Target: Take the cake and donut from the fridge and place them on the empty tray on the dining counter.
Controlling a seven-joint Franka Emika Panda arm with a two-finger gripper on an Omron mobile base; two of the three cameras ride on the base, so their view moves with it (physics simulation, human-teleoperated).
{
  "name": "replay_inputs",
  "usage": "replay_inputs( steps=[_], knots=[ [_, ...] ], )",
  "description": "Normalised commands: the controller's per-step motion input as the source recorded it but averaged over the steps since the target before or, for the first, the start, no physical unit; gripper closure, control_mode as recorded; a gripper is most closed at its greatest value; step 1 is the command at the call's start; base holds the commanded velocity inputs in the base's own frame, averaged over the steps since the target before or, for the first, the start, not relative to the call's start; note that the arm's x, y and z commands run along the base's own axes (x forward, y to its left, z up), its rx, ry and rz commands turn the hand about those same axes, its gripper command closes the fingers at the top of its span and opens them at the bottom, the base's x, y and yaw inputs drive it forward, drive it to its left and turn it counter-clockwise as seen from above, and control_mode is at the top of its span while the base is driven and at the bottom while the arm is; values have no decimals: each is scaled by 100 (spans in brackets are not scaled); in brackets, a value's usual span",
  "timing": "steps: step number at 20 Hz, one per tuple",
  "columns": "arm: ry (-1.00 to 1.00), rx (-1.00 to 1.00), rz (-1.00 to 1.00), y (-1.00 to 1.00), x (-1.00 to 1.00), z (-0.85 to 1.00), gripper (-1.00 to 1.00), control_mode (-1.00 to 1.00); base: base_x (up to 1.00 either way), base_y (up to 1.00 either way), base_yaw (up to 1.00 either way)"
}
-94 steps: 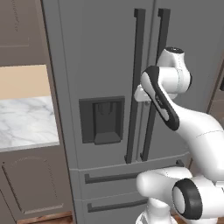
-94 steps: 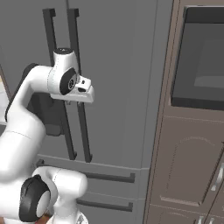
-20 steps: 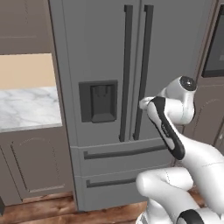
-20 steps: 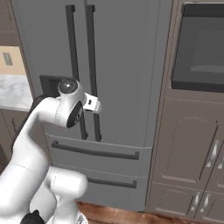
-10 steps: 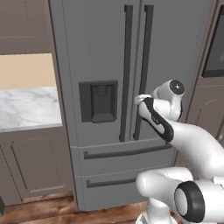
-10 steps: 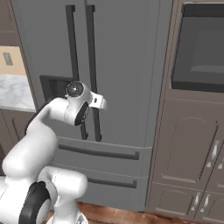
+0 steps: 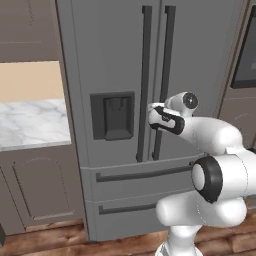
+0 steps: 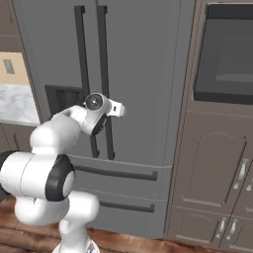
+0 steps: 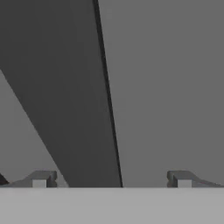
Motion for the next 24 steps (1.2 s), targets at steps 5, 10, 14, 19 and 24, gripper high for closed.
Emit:
replay_inputs(
  steps=[5,10,14,19,24],
  knots=[
    [-11,1,0,-1,77,-13,-100,-100,0,0,0],
    [0,2,10,-12,100,-9,-100,-100,0,0,0],
    [2,1,10,0,95,-8,100,-100,0,0,0],
    [40,-7,14,-9,-18,21,100,-100,0,0,0],
    [41,-10,11,-28,-35,55,100,-100,0,0,0]
  ],
)
